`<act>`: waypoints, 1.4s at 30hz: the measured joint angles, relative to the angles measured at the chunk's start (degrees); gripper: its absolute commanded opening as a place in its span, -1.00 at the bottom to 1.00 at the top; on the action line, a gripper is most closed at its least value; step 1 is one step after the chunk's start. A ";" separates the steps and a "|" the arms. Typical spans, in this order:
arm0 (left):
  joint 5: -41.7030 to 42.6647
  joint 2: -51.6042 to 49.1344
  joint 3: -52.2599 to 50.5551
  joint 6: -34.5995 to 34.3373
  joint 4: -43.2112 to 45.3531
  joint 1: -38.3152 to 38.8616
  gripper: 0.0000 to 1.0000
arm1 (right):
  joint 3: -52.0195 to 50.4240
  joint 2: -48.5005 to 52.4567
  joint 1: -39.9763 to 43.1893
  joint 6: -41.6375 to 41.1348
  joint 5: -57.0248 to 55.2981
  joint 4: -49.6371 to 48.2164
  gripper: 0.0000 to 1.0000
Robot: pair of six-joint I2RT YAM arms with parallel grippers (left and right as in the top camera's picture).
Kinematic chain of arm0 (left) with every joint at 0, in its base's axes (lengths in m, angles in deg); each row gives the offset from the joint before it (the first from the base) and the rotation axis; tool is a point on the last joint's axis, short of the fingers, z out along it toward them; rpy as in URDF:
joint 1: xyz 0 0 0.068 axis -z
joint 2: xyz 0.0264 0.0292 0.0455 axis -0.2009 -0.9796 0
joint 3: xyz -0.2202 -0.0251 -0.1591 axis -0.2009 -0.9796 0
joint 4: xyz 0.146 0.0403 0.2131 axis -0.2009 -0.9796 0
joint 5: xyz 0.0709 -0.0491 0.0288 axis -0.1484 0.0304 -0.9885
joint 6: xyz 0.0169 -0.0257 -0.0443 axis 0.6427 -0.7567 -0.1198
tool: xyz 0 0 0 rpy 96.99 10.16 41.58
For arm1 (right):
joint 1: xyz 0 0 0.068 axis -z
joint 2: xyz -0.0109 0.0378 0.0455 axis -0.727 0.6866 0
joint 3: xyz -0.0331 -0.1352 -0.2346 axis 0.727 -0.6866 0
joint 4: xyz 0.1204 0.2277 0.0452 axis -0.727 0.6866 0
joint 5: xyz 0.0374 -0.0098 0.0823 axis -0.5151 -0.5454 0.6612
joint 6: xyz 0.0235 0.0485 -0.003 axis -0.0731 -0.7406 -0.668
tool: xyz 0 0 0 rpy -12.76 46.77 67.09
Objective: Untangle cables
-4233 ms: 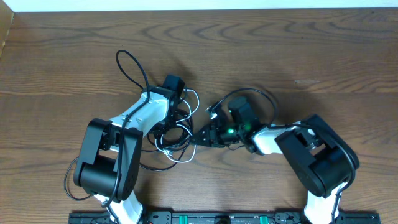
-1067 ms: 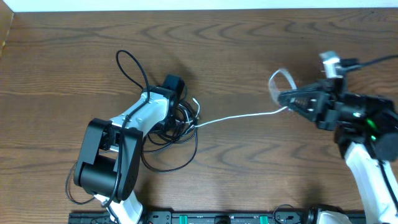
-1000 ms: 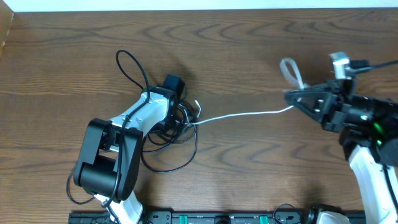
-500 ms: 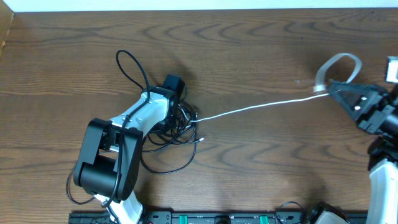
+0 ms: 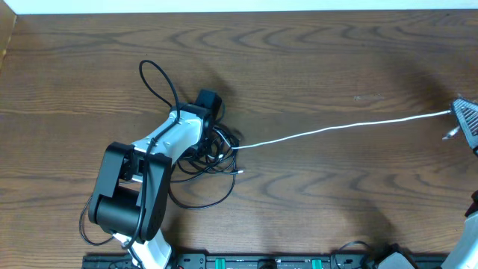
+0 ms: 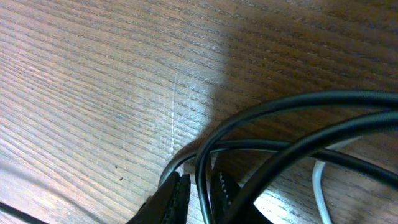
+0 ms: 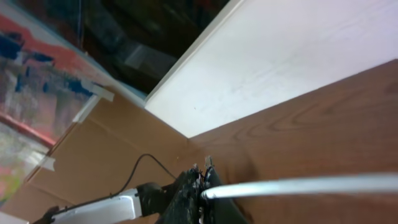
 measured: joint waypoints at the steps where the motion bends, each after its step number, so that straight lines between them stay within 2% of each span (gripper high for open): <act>1: 0.00 0.00 0.00 0.00 0.00 0.00 -0.60 | -0.70 0.00 0.09 0.00 -0.02 0.02 -0.97; 10: 0.00 0.00 0.00 0.00 -0.02 0.00 -0.60 | -8.46 4.52 3.58 3.13 0.00 7.15 -0.97; 19: 0.00 0.00 0.00 0.00 -0.02 0.00 -0.60 | -15.37 13.14 2.03 10.56 -0.04 7.67 -0.97; 37: 0.00 0.00 0.00 0.00 -0.02 0.00 -0.60 | -16.74 29.42 -3.17 22.29 -2.43 7.91 -0.97; 42: 0.00 0.00 0.00 0.00 0.00 0.00 -0.60 | -16.81 32.02 -5.20 26.43 -4.76 12.70 -0.89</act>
